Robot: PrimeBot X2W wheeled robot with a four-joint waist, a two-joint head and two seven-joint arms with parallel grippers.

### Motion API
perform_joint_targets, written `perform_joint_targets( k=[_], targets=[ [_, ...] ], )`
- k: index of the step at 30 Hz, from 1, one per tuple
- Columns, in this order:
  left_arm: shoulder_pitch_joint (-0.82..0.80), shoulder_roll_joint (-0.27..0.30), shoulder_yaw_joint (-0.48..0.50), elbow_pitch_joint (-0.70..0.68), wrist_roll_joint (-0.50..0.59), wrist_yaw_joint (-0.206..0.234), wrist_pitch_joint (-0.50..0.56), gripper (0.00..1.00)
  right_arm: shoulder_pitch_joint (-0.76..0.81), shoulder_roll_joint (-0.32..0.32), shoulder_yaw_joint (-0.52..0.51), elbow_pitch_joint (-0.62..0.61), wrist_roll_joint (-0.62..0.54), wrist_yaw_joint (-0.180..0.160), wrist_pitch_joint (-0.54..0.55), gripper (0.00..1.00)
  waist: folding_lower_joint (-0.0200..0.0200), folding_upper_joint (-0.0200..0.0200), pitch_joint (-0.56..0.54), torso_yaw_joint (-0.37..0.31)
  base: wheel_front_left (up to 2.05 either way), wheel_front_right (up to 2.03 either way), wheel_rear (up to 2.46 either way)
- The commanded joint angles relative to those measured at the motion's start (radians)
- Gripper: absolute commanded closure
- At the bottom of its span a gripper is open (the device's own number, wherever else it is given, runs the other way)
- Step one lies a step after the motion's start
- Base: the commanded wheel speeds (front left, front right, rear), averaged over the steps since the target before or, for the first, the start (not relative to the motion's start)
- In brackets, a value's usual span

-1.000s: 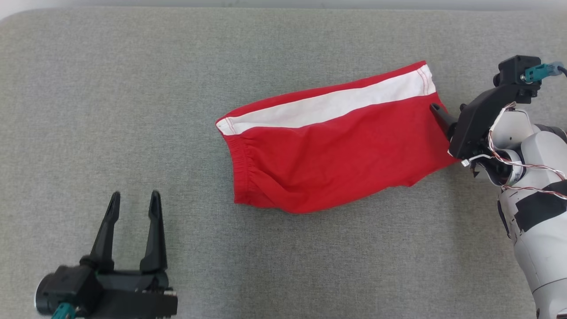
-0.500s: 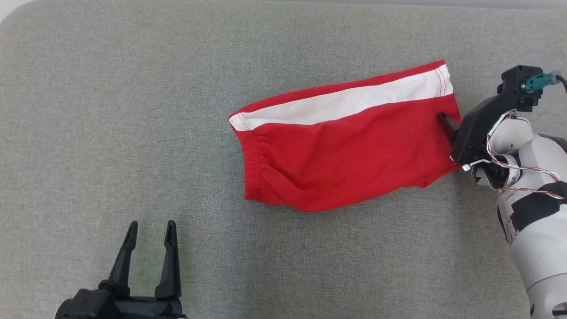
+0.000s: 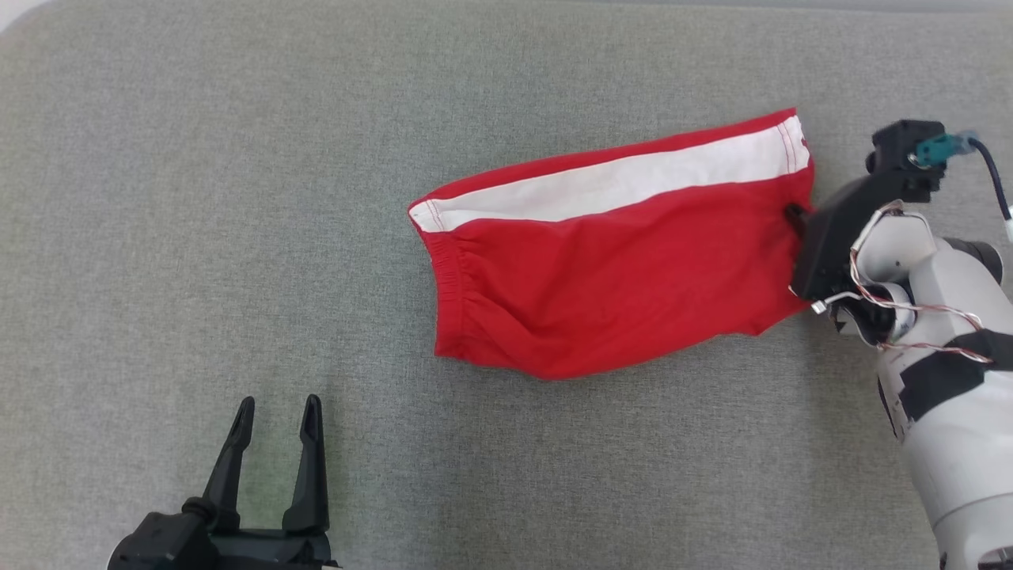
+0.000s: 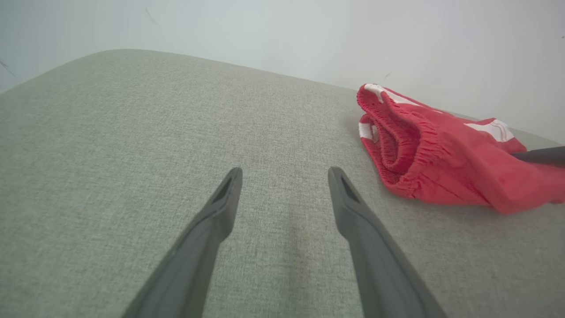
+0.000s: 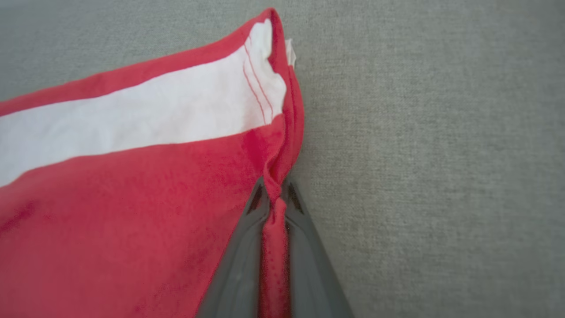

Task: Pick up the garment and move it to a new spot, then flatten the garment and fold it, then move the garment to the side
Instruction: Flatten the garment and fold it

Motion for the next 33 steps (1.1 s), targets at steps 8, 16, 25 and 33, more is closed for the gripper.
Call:
perform_joint_targets(
  k=[8,16,25,33],
  targets=[
    [0.015,-0.002,0.003,0.003,-0.005,0.001,-0.003,0.0,0.127,-0.072,-0.033,-0.095,0.033,-0.005,-0.025,1.0,0.0,0.0,-0.054,-0.034,0.0,0.0,0.0],
    [0.031,-0.007,0.003,0.005,-0.011,0.001,-0.003,0.0,0.226,-0.155,-0.093,-0.268,-0.017,-0.004,-0.009,1.0,0.0,0.0,-0.086,-0.074,0.0,0.0,0.0],
    [0.01,-0.013,-0.017,0.014,-0.015,0.001,-0.003,0.0,0.258,-0.146,-0.083,-0.48,-0.081,-0.004,0.059,1.0,0.0,0.0,-0.092,-0.071,0.0,0.0,0.0],
    [0.016,-0.015,-0.018,0.016,-0.019,0.001,-0.003,0.0,0.251,-0.083,0.049,-0.614,-0.039,-0.004,0.146,1.0,0.0,0.0,-0.106,-0.042,0.0,0.0,0.0]
  ],
)
